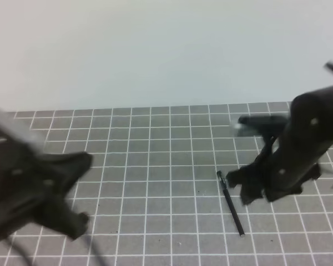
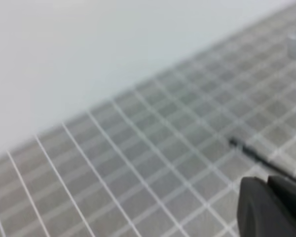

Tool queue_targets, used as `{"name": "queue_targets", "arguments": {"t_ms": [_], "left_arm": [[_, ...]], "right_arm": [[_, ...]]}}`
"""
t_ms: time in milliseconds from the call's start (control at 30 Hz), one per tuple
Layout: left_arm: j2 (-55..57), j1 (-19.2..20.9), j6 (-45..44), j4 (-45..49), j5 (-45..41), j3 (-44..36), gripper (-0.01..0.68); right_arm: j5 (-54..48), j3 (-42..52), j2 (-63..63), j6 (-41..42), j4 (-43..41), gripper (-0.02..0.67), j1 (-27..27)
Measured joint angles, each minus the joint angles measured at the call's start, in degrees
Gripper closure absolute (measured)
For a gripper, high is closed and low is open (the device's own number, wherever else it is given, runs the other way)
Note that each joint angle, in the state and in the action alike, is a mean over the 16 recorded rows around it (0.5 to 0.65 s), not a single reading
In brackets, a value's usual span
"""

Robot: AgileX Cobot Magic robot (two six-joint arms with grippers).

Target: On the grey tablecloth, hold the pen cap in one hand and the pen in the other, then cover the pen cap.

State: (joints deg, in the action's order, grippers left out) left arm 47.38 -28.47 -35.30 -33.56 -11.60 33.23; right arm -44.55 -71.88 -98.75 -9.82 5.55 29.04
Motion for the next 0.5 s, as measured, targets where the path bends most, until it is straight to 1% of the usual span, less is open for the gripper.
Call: {"name": "queue_targets", "arguments": {"t_ms": [167, 333, 500], "left_arm": [[-10.27, 0.0, 0.79, 3.61, 1.39, -3.83, 0.672], [-20.97, 0.0, 1.18, 6.05, 2.54, -9.23, 0.672], [-31.2, 0.0, 0.97, 6.89, 2.51, -14.28, 0.672]], "right_arm": [[-3.41, 0.81, 8.28, -1.77, -3.24, 0.412, 1.04], [-6.49, 3.51, 18.1, -2.34, -5.81, 0.536, 3.39], [-7.58, 9.24, 28.76, -2.41, -7.23, 0.626, 7.0]]}}
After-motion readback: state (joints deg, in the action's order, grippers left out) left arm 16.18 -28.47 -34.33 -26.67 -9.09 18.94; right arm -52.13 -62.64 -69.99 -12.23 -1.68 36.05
